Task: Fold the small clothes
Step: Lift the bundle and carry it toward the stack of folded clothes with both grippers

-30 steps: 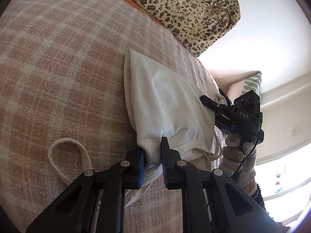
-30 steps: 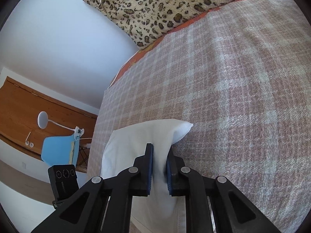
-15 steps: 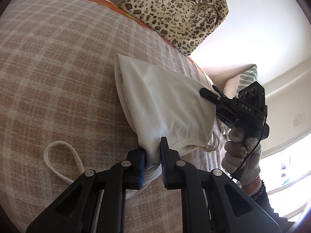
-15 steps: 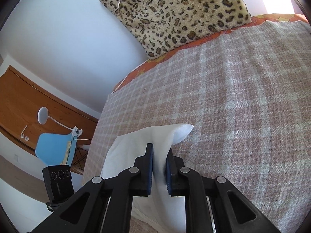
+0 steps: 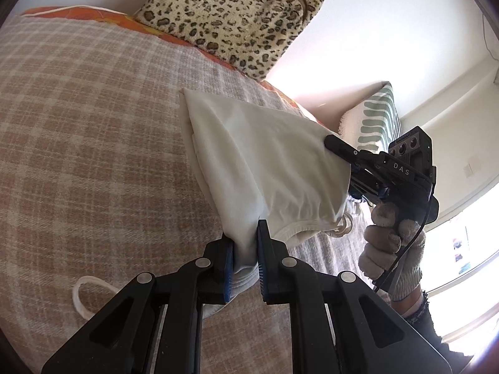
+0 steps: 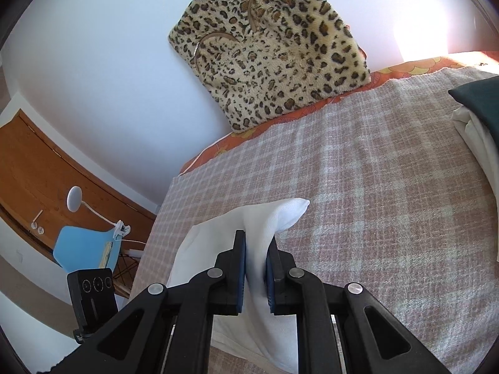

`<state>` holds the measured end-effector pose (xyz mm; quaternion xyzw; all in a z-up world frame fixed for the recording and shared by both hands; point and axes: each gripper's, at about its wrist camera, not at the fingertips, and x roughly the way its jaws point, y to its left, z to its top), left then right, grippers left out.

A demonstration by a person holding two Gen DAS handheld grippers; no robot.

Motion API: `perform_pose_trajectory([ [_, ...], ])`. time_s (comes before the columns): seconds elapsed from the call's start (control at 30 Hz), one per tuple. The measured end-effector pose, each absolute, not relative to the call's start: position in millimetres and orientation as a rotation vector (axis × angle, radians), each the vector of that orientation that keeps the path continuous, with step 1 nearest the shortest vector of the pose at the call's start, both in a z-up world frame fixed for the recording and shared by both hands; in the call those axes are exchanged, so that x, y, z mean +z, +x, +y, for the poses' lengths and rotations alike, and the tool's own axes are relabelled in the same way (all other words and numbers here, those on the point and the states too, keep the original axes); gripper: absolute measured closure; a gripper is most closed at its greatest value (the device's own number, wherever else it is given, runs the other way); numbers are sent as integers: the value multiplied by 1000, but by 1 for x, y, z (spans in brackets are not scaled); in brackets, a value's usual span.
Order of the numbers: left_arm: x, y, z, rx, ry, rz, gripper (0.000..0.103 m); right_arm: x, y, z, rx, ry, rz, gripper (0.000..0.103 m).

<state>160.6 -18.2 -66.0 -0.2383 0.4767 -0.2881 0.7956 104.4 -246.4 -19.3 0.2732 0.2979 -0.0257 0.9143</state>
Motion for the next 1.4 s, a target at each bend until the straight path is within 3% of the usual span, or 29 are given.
perform_pose_trajectory([
  [0.77, -44, 170, -182, -817, -334, 940, 92, 40, -34, -346, -239, 605, 407, 94],
  [1.4, -40, 207, -312, -908, -309, 903, 92, 86, -74, -452, -394, 538, 383, 94],
])
